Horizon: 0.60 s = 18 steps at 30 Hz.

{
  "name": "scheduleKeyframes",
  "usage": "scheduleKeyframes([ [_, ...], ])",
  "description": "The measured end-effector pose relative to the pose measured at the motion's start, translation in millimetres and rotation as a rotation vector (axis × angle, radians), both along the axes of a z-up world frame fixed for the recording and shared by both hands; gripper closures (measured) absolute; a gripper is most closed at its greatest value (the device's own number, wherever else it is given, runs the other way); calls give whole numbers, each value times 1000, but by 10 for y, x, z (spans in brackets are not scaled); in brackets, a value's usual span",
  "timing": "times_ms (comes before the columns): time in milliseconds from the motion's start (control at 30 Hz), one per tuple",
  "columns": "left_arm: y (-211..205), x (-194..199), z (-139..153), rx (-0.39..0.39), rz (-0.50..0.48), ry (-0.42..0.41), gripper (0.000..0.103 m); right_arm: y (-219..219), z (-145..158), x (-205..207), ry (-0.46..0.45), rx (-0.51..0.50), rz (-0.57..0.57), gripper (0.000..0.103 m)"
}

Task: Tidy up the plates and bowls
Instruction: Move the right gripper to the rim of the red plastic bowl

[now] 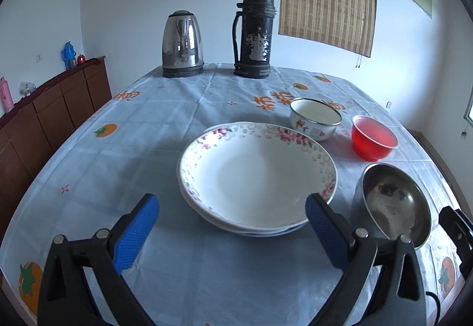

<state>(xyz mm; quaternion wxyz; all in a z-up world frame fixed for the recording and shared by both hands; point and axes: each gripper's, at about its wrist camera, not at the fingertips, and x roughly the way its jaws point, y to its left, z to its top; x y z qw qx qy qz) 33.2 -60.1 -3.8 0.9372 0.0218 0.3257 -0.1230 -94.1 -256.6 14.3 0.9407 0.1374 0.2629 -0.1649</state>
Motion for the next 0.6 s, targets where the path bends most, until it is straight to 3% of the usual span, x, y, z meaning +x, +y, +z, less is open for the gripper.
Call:
scheduleKeyframes([
  [600,-468,-217,-21,32,-69,6,2,-588,-54,-350,-10,14,-112,41],
])
